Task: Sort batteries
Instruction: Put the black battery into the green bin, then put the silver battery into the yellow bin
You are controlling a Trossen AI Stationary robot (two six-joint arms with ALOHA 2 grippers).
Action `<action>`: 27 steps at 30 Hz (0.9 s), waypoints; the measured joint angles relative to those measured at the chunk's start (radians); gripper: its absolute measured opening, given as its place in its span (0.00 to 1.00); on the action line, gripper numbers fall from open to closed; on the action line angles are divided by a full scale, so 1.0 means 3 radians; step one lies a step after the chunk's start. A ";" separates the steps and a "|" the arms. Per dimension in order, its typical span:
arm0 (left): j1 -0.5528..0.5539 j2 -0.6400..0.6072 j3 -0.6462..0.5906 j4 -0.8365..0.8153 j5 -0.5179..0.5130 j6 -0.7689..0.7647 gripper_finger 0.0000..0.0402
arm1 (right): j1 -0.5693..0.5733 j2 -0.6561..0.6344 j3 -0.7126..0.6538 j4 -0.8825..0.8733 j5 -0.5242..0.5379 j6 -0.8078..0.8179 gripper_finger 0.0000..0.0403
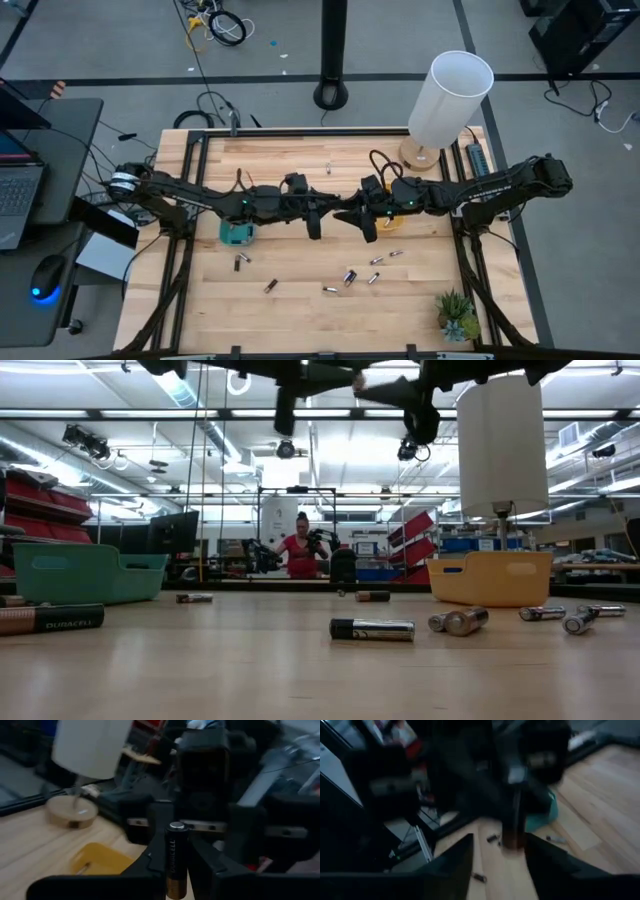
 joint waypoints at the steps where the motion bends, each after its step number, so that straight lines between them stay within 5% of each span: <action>1: 0.0000 -0.0062 -0.0001 -0.0121 -0.0039 -0.0021 0.14 | -0.0002 0.0000 0.0000 -0.0070 -0.0002 0.0011 0.49; 7: -0.0081 -0.0606 0.0001 -0.1900 -0.0206 -0.0273 0.14 | 0.0017 -0.0006 0.0000 -0.0461 -0.0001 0.0150 0.62; 15: -0.0109 -0.0927 -0.0059 -0.5264 -0.0151 -0.1327 0.14 | 0.0073 -0.0003 0.0000 -0.0604 0.0009 0.0146 0.55; 27: -0.0112 -0.0924 -0.0629 -0.5505 0.0183 -0.1995 0.39 | 0.0017 -0.0001 0.0000 -0.0411 0.0039 0.0075 0.42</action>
